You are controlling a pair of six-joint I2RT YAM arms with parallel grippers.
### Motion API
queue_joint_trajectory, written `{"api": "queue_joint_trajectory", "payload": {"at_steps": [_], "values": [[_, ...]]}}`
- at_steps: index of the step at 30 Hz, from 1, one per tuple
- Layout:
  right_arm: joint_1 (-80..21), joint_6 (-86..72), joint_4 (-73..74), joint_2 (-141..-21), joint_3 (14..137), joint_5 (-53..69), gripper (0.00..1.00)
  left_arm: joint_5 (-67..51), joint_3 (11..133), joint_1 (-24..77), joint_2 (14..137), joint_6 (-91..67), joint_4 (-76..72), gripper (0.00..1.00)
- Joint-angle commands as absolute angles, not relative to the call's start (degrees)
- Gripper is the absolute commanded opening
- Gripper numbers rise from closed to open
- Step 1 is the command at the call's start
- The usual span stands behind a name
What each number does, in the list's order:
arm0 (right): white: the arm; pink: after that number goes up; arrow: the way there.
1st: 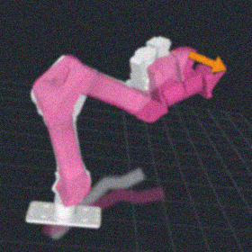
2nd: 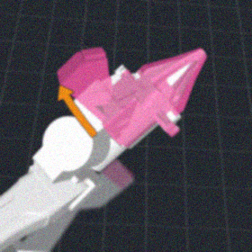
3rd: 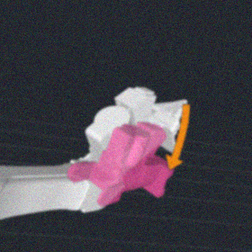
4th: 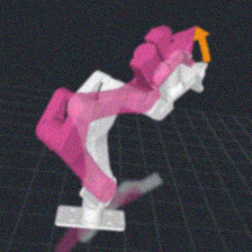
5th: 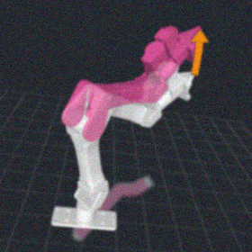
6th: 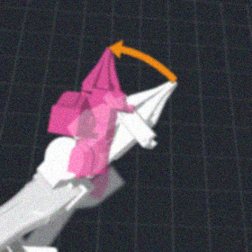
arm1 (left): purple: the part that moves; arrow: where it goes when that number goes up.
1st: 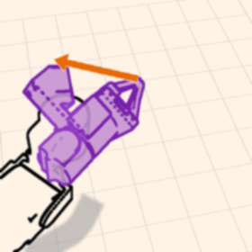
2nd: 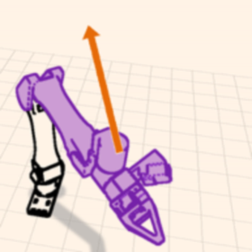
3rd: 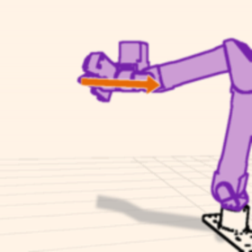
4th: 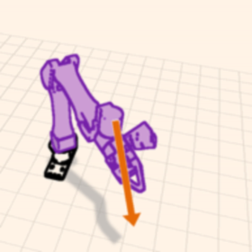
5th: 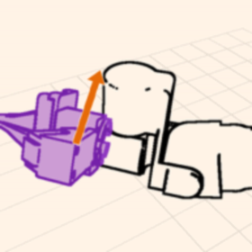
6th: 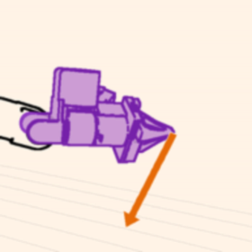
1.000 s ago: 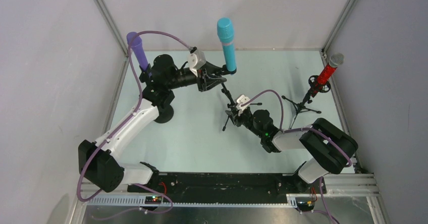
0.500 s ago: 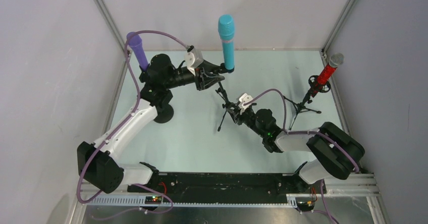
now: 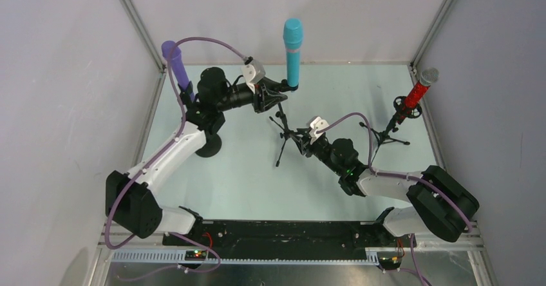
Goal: Attach the microphones to the stand
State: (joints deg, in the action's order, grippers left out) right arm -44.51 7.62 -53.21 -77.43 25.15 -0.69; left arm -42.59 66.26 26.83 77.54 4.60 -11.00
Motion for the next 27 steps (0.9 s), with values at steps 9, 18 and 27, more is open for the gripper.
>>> {"api": "queue_joint_trajectory", "payload": {"at_steps": [9,18,27], "values": [[-44.2,8.1,-50.5,-76.1,25.5,-2.8,0.38,-39.2,72.3,25.8,78.5,9.3,-11.6,0.00],[-44.2,8.1,-49.4,-76.4,25.5,-3.3,0.39,-39.7,73.4,25.3,80.8,11.0,-8.1,0.00],[-44.2,7.8,-48.4,-76.8,25.6,-4.1,0.38,-41.3,73.5,25.3,82.5,12.6,-7.1,0.00]]}}
